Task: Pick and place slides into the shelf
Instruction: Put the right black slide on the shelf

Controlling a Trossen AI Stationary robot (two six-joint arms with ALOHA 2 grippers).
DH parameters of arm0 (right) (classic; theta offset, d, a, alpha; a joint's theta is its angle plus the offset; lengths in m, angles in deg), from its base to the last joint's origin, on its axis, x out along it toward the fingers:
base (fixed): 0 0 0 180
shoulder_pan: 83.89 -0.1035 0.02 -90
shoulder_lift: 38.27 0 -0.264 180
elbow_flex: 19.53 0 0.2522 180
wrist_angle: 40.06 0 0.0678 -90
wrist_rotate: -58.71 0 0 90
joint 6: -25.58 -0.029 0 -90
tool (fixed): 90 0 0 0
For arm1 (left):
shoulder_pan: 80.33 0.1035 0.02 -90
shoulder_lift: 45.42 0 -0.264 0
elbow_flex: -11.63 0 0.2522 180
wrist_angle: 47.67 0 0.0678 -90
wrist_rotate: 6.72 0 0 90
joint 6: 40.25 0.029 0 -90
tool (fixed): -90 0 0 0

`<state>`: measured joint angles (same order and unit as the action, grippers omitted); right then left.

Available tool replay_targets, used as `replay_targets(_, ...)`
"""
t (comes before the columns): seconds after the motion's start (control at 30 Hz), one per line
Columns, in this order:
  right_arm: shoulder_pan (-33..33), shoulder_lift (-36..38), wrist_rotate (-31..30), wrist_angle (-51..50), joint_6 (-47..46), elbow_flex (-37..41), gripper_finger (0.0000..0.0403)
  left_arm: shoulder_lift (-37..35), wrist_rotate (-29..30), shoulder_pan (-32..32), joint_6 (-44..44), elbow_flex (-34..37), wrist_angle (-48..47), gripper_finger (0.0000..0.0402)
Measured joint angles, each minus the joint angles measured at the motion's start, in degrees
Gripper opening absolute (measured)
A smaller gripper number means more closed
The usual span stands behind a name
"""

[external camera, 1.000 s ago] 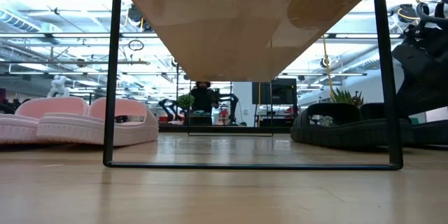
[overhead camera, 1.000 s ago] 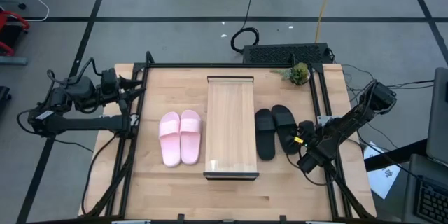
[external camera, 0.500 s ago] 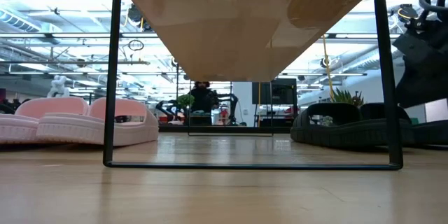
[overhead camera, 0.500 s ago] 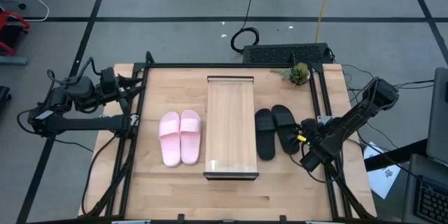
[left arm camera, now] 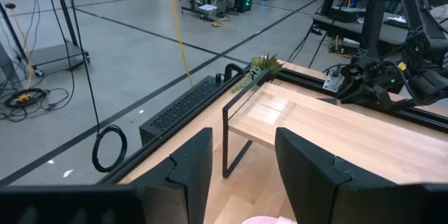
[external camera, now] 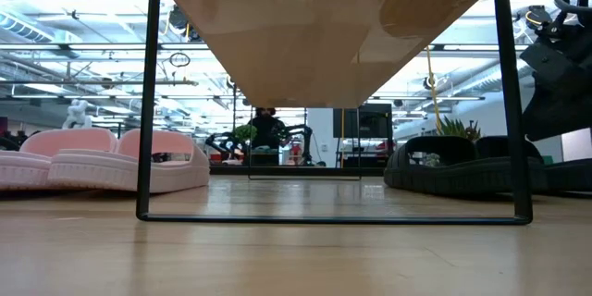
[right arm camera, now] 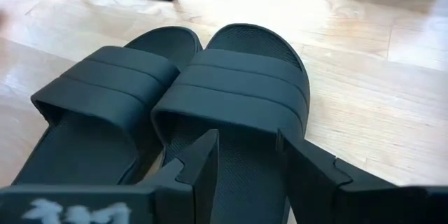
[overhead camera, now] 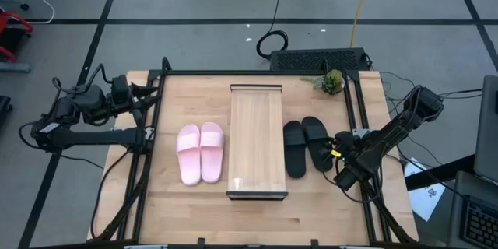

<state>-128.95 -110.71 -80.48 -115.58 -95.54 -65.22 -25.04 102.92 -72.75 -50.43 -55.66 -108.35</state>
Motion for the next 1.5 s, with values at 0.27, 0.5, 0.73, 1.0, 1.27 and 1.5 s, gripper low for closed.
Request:
replay_targets(0.27,0.02,0.00,1.64,0.68,1.87,0.00,0.0134,0.00,-0.01,0.01,-0.02,-0.01,0.00,0.0157)
replay_targets(0.5,0.34,0.00,2.56,1.56,2.72,0.40,0.0134,0.00,0.02,0.01,1.27,-0.01,0.00,0.0157)
replay_targets(0.73,2.74,-0.02,2.29,4.64,3.38,3.53,0.0134,0.02,0.02,0.01,1.29,0.01,0.00,0.0157)
replay_targets(1.0,4.73,-0.02,-0.85,4.88,5.35,3.74,0.0134,0.02,0.28,-0.01,1.26,0.00,0.02,0.0157)
replay_targets(1.27,4.98,0.00,0.58,5.50,7.29,2.55,0.0134,0.02,2.44,0.01,2.10,0.01,0.04,0.0157)
replay_targets(1.5,5.29,0.02,2.82,2.87,8.90,1.14,0.0134,0.02,3.41,0.00,2.90,0.00,0.04,0.0157)
